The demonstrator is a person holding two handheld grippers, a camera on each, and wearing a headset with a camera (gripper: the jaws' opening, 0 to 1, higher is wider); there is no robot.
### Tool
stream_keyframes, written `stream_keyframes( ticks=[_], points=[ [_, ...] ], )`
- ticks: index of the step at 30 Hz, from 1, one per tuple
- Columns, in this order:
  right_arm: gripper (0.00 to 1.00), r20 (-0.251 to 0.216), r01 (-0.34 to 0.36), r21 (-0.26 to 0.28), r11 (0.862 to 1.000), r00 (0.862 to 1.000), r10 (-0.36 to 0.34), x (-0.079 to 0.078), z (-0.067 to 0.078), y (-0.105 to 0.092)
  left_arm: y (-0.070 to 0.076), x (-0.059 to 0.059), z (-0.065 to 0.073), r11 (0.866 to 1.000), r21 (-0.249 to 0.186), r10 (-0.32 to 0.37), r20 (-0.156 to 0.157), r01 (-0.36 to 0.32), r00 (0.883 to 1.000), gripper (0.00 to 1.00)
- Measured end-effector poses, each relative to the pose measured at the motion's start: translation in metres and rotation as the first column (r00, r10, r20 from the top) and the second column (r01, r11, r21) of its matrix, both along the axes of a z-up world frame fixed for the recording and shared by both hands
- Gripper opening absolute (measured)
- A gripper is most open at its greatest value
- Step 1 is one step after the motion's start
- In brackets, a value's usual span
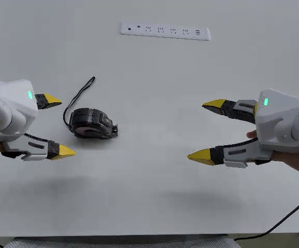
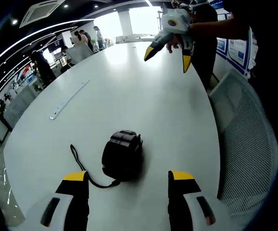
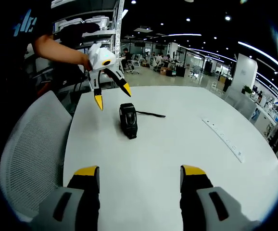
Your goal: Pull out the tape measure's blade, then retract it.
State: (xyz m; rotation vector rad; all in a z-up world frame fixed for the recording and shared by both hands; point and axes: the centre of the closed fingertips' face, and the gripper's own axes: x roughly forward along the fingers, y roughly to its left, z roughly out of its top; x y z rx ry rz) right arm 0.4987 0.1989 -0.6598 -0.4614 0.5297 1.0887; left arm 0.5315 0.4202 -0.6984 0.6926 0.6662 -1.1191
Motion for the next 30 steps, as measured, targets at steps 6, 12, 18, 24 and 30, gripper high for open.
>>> stream_keyframes(
  ticks=[6, 12, 18, 24, 30],
  points=[
    [0.66, -0.003, -0.062, -0.017, 0.998, 0.998, 0.062, 0.008, -0.007, 0.013, -0.003, 0.007, -0.011, 0.999, 0.021, -0.029, -0.019, 0.03, 0.999, 0.61],
    [0.62, -0.004, -0.091, -0.011, 0.996, 0.996, 0.091, 0.016, -0.013, 0.026, -0.004, 0.013, -0.022, 0.998, 0.051, -0.04, -0.036, 0.042, 0.999, 0.57],
    [0.56, -0.012, -0.141, -0.014, 0.99, 0.99, 0.14, 0.021, -0.023, 0.04, -0.005, 0.019, -0.029, 0.996, 0.074, -0.053, -0.049, 0.057, 0.997, 0.51],
    [0.5, -0.011, -0.178, -0.025, 0.984, 0.984, 0.178, 0.03, -0.033, 0.052, -0.012, 0.022, -0.034, 0.994, 0.082, -0.072, -0.06, 0.077, 0.996, 0.46],
    [0.48, -0.03, -0.211, -0.029, 0.977, 0.977, 0.21, 0.034, -0.044, 0.067, -0.018, 0.022, -0.042, 0.987, 0.108, -0.107, -0.074, 0.115, 0.991, 0.4]
  ],
)
